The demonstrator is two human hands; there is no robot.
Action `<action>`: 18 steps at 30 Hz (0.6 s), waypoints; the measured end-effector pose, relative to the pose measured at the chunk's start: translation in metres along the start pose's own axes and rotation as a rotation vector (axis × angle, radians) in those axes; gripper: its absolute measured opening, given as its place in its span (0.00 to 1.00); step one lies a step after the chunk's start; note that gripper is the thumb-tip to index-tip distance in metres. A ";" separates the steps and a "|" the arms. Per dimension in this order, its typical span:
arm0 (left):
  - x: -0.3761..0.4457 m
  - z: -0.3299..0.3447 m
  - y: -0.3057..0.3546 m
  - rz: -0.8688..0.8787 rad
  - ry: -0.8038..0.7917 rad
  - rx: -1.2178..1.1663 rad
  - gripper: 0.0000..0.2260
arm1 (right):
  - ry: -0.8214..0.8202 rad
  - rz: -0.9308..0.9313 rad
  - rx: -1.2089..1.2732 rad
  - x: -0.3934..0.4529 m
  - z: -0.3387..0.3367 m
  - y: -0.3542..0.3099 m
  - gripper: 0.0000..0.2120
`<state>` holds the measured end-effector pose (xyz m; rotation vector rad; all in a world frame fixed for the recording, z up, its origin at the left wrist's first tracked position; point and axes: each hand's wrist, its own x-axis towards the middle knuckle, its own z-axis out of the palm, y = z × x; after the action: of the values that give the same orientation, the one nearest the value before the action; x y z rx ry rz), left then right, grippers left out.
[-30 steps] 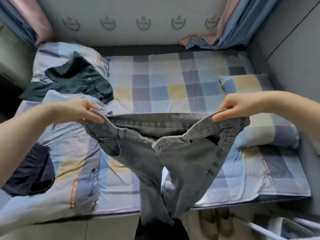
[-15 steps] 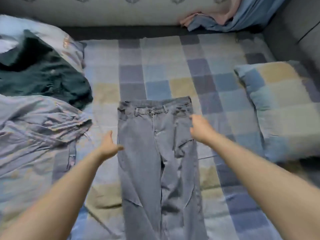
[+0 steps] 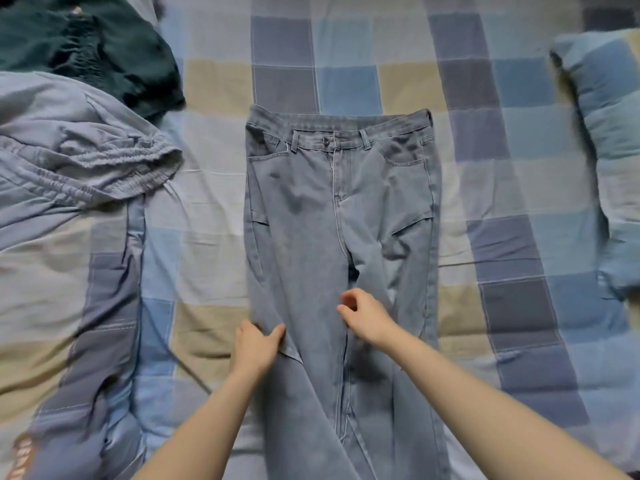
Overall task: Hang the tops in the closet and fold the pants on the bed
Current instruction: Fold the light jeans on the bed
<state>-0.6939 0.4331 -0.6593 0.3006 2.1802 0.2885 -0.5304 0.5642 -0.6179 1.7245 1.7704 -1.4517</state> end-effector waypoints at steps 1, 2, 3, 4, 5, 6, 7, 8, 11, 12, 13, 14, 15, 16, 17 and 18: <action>0.008 0.000 0.003 0.023 0.036 -0.003 0.26 | 0.010 -0.002 -0.035 0.007 -0.001 -0.005 0.17; 0.018 -0.001 0.007 0.048 0.068 -0.004 0.26 | 0.018 0.002 -0.059 0.017 0.000 -0.009 0.20; 0.026 -0.003 0.011 0.064 0.077 -0.006 0.25 | 0.028 0.039 -0.075 0.023 -0.002 -0.012 0.22; 0.034 -0.006 0.014 0.077 0.077 -0.019 0.22 | 0.042 0.079 -0.079 0.030 -0.003 -0.013 0.25; 0.039 -0.009 0.016 0.094 0.079 -0.050 0.18 | 0.054 0.112 -0.073 0.035 -0.006 -0.013 0.27; 0.043 -0.013 0.014 0.111 0.093 -0.115 0.14 | 0.068 0.132 -0.069 0.040 -0.007 -0.013 0.28; 0.042 -0.017 0.010 0.116 0.131 -0.202 0.10 | 0.090 0.148 -0.050 0.044 -0.008 -0.012 0.29; 0.041 -0.024 0.003 0.108 0.199 -0.279 0.09 | 0.115 0.164 -0.027 0.049 -0.008 -0.010 0.29; 0.035 -0.043 -0.029 0.044 0.339 -0.315 0.14 | 0.143 0.238 0.067 0.058 -0.008 -0.007 0.25; 0.035 -0.049 -0.035 0.024 0.298 -0.292 0.14 | 0.120 0.256 0.079 0.060 -0.007 -0.007 0.21; 0.040 -0.055 -0.033 0.010 0.229 -0.269 0.14 | 0.086 0.265 0.087 0.064 -0.005 -0.009 0.16; 0.045 -0.060 -0.026 0.019 0.161 -0.265 0.13 | 0.055 0.273 0.080 0.066 -0.007 -0.012 0.10; 0.054 -0.065 -0.013 0.043 0.113 -0.279 0.11 | 0.034 0.274 0.062 0.069 -0.012 -0.020 0.04; 0.064 -0.069 0.003 0.072 0.086 -0.315 0.09 | 0.036 0.260 0.041 0.072 -0.019 -0.028 0.05; 0.075 -0.072 0.020 0.095 0.069 -0.350 0.06 | 0.067 0.216 0.010 0.077 -0.027 -0.038 0.08; 0.089 -0.076 0.038 0.120 0.062 -0.366 0.05 | 0.123 0.149 -0.035 0.086 -0.038 -0.051 0.10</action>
<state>-0.8021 0.4896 -0.6707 0.2175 2.1224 0.7609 -0.5798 0.6549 -0.6433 1.9193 1.6749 -1.2718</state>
